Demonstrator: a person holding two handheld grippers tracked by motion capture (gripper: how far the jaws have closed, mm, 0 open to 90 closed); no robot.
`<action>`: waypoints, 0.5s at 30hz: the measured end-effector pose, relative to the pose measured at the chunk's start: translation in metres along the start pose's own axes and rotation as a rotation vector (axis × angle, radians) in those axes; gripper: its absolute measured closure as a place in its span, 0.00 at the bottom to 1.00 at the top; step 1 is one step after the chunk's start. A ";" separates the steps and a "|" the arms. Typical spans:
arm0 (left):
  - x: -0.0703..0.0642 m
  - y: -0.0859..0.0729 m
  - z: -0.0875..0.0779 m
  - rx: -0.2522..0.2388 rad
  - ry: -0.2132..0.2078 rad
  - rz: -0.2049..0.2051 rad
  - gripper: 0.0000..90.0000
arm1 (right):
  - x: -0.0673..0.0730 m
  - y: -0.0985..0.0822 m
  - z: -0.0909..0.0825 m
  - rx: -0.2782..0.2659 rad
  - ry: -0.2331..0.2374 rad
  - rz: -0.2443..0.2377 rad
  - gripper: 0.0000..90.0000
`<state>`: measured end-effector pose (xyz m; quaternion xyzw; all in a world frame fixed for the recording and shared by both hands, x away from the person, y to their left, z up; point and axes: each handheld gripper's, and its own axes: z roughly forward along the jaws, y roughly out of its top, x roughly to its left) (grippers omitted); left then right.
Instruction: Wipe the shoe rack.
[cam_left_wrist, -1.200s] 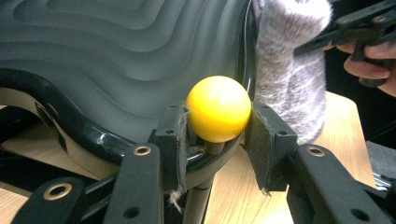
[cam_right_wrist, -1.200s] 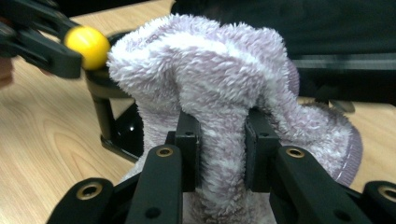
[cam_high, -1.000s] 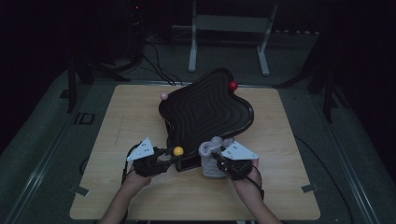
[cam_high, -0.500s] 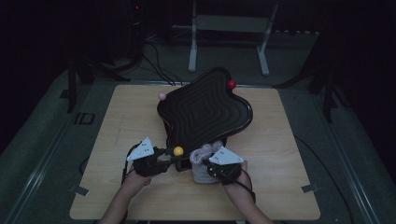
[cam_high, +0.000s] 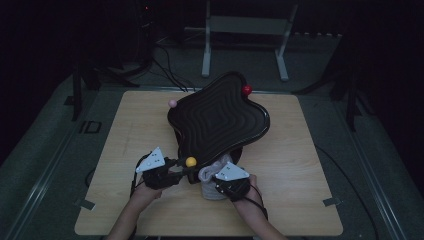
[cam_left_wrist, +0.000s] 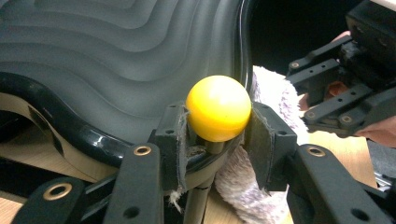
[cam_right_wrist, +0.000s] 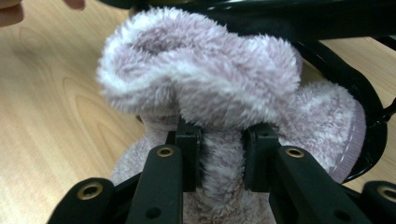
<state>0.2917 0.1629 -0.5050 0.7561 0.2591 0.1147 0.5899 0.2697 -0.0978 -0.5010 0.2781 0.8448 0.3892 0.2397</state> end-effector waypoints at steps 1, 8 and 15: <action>0.000 0.000 0.000 0.000 0.001 0.000 0.67 | 0.000 -0.001 -0.002 0.000 0.004 0.000 0.80; -0.005 0.002 0.002 0.012 0.005 0.009 0.67 | -0.009 -0.008 -0.030 -0.024 0.037 0.029 0.80; -0.022 0.006 0.014 0.030 -0.008 0.037 0.67 | -0.029 -0.019 -0.061 -0.051 0.014 0.087 0.80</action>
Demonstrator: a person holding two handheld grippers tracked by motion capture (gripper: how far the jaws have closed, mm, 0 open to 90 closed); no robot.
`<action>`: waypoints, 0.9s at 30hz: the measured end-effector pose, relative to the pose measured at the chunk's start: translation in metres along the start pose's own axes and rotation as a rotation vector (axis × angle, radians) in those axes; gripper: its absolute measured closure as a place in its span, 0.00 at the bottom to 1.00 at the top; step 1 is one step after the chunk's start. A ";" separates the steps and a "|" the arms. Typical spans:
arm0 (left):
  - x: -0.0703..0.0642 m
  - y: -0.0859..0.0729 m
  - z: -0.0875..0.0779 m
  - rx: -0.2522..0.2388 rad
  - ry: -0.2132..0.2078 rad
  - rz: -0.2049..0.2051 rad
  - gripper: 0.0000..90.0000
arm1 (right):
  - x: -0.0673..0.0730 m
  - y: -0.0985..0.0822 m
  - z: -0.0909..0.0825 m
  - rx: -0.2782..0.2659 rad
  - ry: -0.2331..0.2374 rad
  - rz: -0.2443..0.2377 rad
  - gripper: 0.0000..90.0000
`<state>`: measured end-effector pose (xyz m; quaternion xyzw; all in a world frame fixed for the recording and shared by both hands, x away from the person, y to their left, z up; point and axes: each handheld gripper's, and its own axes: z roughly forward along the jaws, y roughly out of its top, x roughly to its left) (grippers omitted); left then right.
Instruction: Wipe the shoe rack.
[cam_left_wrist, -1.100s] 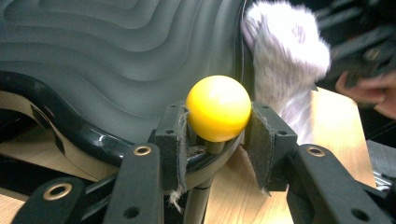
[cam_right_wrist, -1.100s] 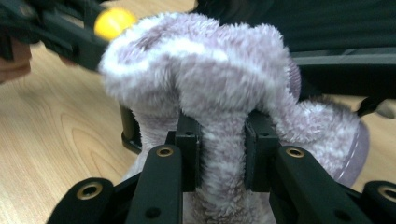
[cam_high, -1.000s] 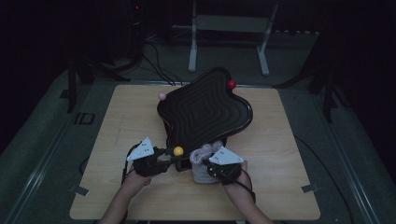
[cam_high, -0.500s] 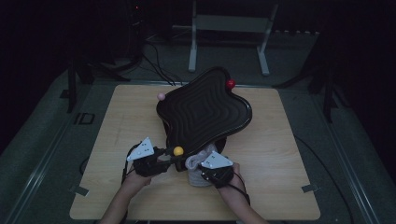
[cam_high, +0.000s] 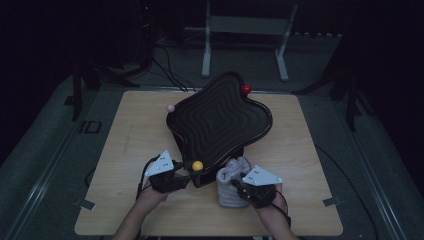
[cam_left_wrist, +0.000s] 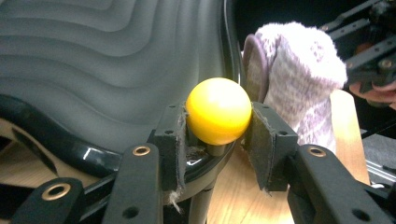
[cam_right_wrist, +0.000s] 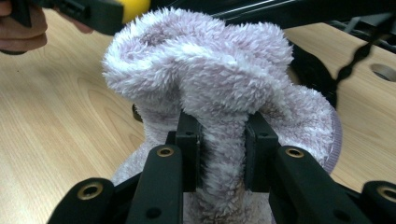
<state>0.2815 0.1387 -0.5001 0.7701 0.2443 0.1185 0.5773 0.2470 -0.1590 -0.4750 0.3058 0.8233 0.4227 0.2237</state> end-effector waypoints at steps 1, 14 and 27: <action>-0.002 0.000 0.002 -0.001 0.001 0.000 0.67 | -0.002 -0.001 -0.003 -0.003 -0.003 0.010 0.80; -0.032 0.007 0.037 -0.009 -0.041 -0.009 0.67 | -0.027 -0.022 -0.035 -0.011 -0.056 0.091 0.80; -0.046 0.021 0.038 -0.003 -0.082 0.056 0.59 | -0.027 -0.005 -0.068 -0.109 -0.051 0.093 0.80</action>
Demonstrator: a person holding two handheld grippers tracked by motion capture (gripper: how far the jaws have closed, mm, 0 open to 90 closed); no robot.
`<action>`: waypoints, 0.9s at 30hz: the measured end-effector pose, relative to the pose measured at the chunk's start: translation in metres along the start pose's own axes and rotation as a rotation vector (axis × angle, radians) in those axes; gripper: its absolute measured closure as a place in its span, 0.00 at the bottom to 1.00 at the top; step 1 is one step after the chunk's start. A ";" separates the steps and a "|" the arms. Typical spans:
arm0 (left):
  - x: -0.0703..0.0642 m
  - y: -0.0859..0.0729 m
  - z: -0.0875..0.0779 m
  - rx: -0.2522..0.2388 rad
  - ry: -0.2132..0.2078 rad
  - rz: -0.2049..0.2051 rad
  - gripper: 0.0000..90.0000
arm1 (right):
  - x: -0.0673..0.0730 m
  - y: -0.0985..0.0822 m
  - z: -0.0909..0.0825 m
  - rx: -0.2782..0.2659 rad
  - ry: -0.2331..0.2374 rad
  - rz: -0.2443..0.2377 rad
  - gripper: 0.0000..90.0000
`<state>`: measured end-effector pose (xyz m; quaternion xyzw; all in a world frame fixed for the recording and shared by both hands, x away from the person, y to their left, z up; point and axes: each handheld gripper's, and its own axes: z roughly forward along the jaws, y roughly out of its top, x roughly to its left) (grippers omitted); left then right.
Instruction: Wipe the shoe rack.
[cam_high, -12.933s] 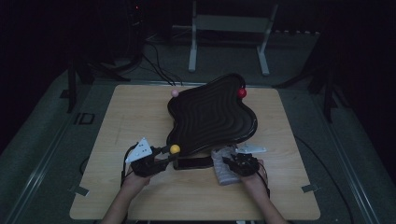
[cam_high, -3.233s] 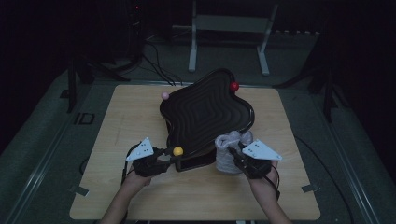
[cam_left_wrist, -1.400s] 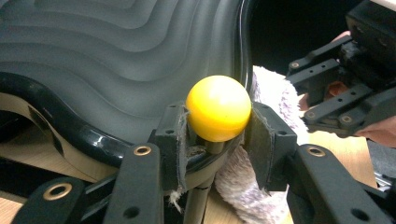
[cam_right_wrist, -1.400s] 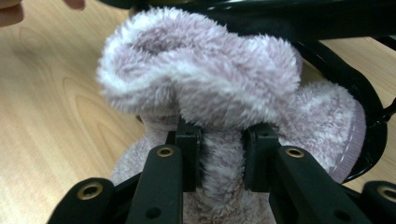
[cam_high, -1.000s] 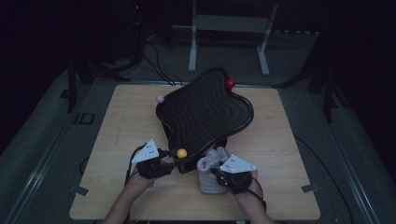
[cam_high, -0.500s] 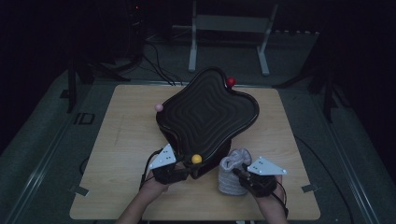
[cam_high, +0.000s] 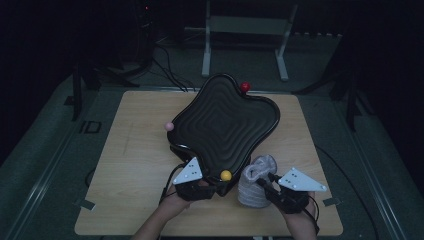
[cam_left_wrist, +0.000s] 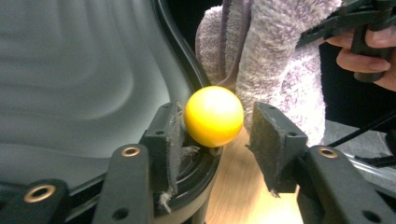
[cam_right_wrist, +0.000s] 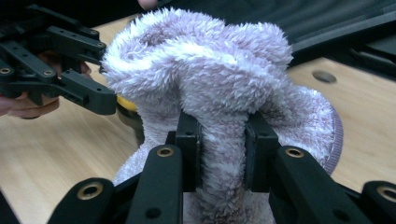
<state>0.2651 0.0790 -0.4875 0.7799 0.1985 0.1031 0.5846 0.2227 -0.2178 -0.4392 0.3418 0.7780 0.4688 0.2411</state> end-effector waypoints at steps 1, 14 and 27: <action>0.000 0.000 0.000 0.000 0.000 0.000 0.59 | 0.000 0.000 0.000 0.000 0.000 0.000 0.80; 0.102 0.003 -0.092 -0.082 0.462 -0.060 0.51 | 0.043 0.031 0.043 0.054 0.162 -0.065 0.60; 0.160 0.004 -0.067 -0.005 0.494 -0.095 0.50 | 0.042 0.022 0.054 0.069 0.151 -0.059 0.62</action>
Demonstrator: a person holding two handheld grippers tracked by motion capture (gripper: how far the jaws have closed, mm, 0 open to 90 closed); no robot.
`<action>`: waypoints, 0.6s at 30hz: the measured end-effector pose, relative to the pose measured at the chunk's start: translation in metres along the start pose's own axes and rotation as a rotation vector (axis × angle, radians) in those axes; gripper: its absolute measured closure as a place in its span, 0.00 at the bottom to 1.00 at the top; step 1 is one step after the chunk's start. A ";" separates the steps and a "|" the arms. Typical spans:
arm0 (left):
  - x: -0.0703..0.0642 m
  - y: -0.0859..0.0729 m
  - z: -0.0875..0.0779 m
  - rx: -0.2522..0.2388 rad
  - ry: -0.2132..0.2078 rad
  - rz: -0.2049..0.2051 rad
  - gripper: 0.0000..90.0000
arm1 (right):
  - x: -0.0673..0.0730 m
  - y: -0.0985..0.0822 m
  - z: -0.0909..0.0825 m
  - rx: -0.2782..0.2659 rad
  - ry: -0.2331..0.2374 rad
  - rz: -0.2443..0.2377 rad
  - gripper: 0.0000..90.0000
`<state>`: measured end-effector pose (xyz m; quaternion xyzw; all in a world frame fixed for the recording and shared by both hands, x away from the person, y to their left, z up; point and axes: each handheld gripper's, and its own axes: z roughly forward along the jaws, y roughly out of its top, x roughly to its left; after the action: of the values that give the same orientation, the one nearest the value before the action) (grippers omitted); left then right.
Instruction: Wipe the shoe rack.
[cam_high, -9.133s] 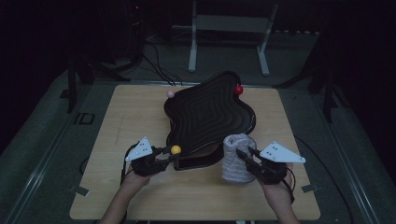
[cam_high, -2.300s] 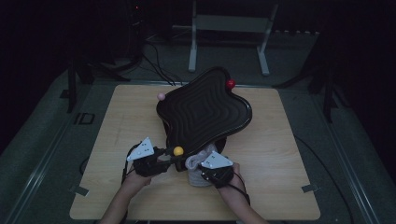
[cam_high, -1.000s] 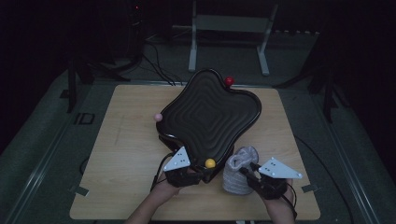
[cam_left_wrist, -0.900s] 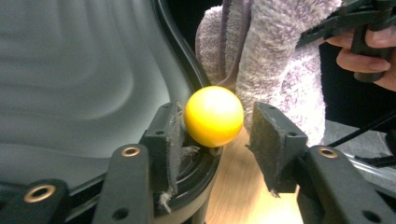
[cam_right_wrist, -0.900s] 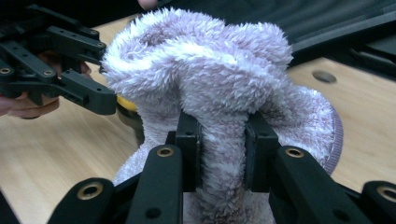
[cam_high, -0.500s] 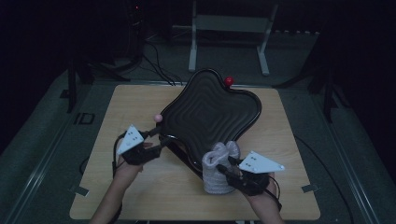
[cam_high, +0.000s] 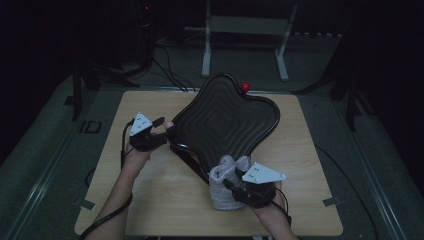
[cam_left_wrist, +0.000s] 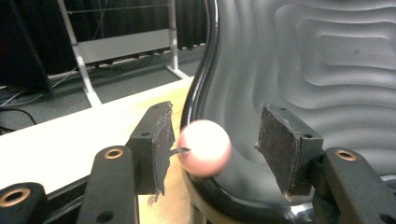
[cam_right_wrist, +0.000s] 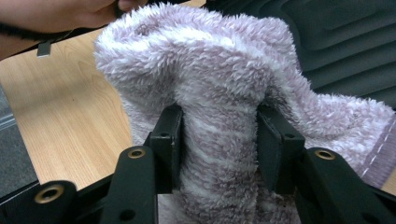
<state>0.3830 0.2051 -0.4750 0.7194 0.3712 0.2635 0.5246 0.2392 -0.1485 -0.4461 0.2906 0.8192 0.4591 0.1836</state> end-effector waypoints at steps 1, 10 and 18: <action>0.002 0.001 0.003 0.011 0.002 0.001 0.50 | 0.000 0.000 0.000 0.001 -0.001 -0.002 0.62; 0.006 -0.003 0.015 0.046 -0.013 0.004 0.66 | -0.001 -0.002 -0.001 -0.001 0.003 0.003 0.66; -0.004 -0.010 -0.002 0.037 0.003 -0.002 0.67 | -0.011 -0.007 -0.008 -0.010 -0.039 0.020 0.73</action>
<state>0.3766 0.2053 -0.4841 0.7282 0.3776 0.2573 0.5108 0.2412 -0.1630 -0.4477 0.3066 0.8104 0.4590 0.1963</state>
